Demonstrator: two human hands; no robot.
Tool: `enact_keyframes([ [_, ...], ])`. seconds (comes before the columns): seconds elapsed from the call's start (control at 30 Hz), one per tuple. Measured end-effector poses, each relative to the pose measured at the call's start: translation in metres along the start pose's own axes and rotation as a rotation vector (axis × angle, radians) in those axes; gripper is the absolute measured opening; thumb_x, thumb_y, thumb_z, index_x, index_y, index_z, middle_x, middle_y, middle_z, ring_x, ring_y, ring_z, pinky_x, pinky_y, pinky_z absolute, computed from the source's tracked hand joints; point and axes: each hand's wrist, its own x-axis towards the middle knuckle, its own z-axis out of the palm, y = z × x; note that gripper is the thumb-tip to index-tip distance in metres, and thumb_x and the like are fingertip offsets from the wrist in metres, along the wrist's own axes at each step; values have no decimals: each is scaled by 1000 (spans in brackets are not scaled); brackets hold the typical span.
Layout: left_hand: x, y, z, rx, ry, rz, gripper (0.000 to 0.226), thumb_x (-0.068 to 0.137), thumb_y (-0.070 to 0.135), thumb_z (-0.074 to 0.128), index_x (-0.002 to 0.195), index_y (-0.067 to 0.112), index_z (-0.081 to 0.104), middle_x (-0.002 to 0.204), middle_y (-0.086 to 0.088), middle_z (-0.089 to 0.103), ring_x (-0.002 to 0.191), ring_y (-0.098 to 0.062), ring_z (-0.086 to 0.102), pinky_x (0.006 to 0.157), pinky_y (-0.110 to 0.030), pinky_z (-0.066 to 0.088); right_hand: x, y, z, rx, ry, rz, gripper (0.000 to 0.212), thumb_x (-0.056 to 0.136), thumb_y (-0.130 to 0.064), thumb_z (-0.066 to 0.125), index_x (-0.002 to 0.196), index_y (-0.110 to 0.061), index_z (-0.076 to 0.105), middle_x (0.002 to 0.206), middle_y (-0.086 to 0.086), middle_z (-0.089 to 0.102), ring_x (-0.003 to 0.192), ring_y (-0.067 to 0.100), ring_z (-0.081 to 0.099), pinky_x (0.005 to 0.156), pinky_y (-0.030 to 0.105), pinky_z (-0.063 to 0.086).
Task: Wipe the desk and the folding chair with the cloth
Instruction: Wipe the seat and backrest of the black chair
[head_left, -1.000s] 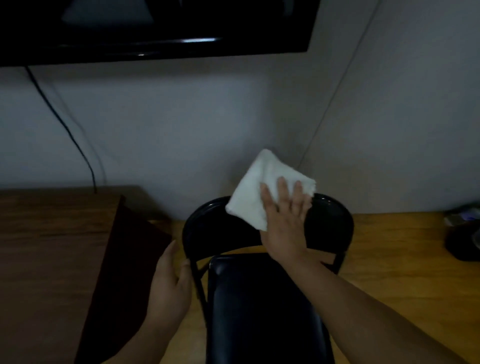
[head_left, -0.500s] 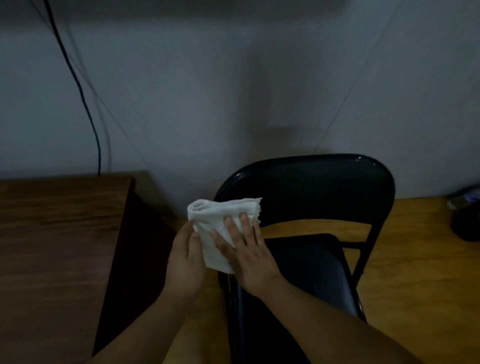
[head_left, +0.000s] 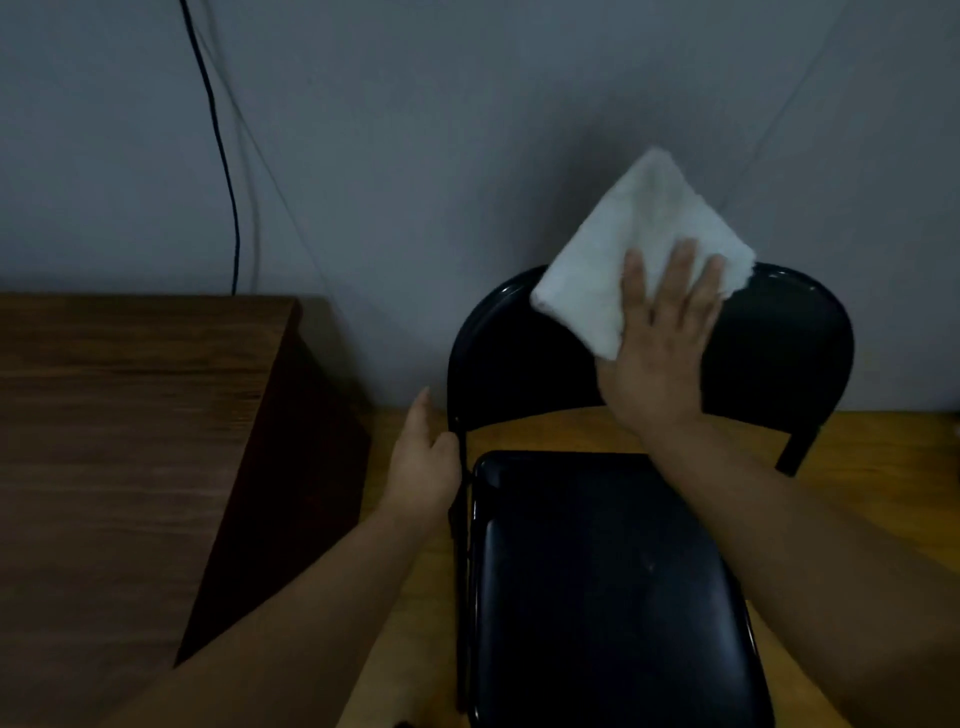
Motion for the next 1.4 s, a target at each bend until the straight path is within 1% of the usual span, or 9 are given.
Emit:
enact_keyframes([
  [0.07,4,5,8,-45,6,-20,60,103,4,37,157,25,25,128,13,45,68,16,62,56,-5,49,-19,-28,16,37,-31,-121,89,90,-30,55,163,-20,5,166,32,-3,148,61,-9,117,76,6],
  [0.17,9,5,13,-159,-12,20,54,93,-11,43,139,13,55,130,-9,67,105,-21,71,91,-38,60,-67,-65,43,111,-158,-334,106,77,-25,69,162,-29,6,169,24,-7,151,54,-12,120,72,8],
  [0.3,0,-6,16,-321,-5,-91,49,92,-5,47,136,15,57,127,-9,70,111,-27,70,95,-44,57,-105,-43,59,51,-206,-493,102,79,-37,71,162,-27,12,170,20,-1,154,48,-10,123,65,4],
  [0.47,7,0,24,-161,82,-41,56,99,12,44,152,30,35,144,2,55,121,-15,58,101,-34,48,-58,65,25,-39,-80,-177,93,86,-24,56,163,-26,3,169,22,-7,152,53,-12,120,67,-3],
  [0.57,7,24,36,-53,70,121,55,95,13,46,138,46,47,129,5,63,106,-10,64,86,-32,53,-63,140,-6,-45,-55,41,102,86,-31,67,163,-21,1,168,27,-6,151,57,-8,119,70,-2],
  [0.67,6,50,51,120,91,270,64,91,11,42,124,67,42,127,6,59,115,-18,58,99,-43,50,-100,172,-12,-19,-95,222,104,84,-22,68,163,-14,1,165,34,-7,149,59,-6,117,73,13],
  [0.93,9,49,55,221,139,305,68,90,24,37,153,44,25,155,1,43,142,-24,40,118,-52,34,-119,134,23,261,-6,597,102,87,-11,64,162,-13,-5,164,32,-16,150,56,-10,121,69,12],
  [1.23,11,47,52,223,197,333,66,91,18,37,151,47,32,146,-2,53,132,-26,51,113,-51,42,-125,-17,69,315,-263,-272,105,82,-27,70,162,-35,3,170,14,-18,152,47,-22,122,65,-3],
  [1.4,18,42,48,221,157,344,63,99,13,37,157,36,25,159,-1,39,145,-23,38,121,-49,31,-122,37,54,156,-196,-71,98,84,-29,68,162,-30,9,168,20,-8,152,54,-7,121,69,6],
])
